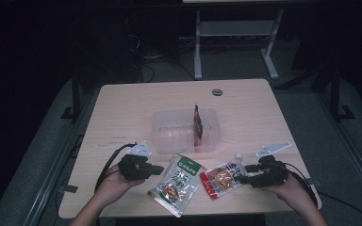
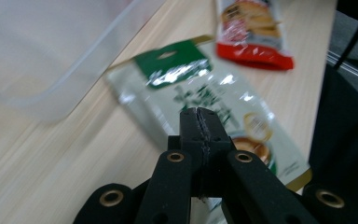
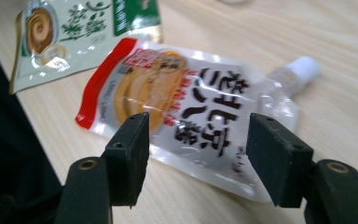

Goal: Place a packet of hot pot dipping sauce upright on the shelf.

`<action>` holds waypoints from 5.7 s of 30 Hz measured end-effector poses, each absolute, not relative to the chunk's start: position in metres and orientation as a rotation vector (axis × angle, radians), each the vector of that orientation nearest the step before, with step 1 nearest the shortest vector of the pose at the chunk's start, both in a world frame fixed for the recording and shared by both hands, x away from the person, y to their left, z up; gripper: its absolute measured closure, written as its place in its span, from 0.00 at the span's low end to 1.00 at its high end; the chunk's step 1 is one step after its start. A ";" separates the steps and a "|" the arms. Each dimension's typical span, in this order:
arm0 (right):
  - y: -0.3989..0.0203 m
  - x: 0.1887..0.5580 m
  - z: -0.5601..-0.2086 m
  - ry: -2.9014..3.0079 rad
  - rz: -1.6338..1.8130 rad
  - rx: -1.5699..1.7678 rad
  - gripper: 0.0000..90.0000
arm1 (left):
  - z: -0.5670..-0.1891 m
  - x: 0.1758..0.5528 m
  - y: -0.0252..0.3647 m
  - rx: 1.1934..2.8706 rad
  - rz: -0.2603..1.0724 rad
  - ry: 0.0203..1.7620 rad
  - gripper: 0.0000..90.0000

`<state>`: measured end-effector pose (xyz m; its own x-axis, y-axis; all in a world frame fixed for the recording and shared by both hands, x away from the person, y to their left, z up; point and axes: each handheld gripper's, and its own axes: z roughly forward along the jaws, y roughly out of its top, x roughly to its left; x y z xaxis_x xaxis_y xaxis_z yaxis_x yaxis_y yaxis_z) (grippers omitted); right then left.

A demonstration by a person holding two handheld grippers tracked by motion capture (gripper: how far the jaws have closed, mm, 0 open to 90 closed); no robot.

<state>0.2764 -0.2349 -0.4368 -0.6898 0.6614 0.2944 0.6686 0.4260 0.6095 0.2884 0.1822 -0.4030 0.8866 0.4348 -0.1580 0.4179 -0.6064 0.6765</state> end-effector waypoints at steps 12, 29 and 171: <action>-0.251 0.282 -0.438 -2.635 -1.133 -1.340 0.40 | -0.399 0.289 0.126 2.295 0.021 0.462 1.00; -0.264 0.289 -0.447 -2.562 -1.140 -1.390 0.38 | -0.433 0.294 0.044 2.382 -0.044 0.346 0.99; -0.207 0.313 -0.341 -2.397 -1.712 -0.733 1.00 | -0.429 0.292 0.240 2.288 0.023 0.685 0.42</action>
<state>0.3131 -0.2070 -0.3406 -0.8779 0.3206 0.3557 0.4405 0.2493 0.8625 0.2920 0.2396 -0.4286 0.8575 0.4820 -0.1800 0.4686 -0.5872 0.6600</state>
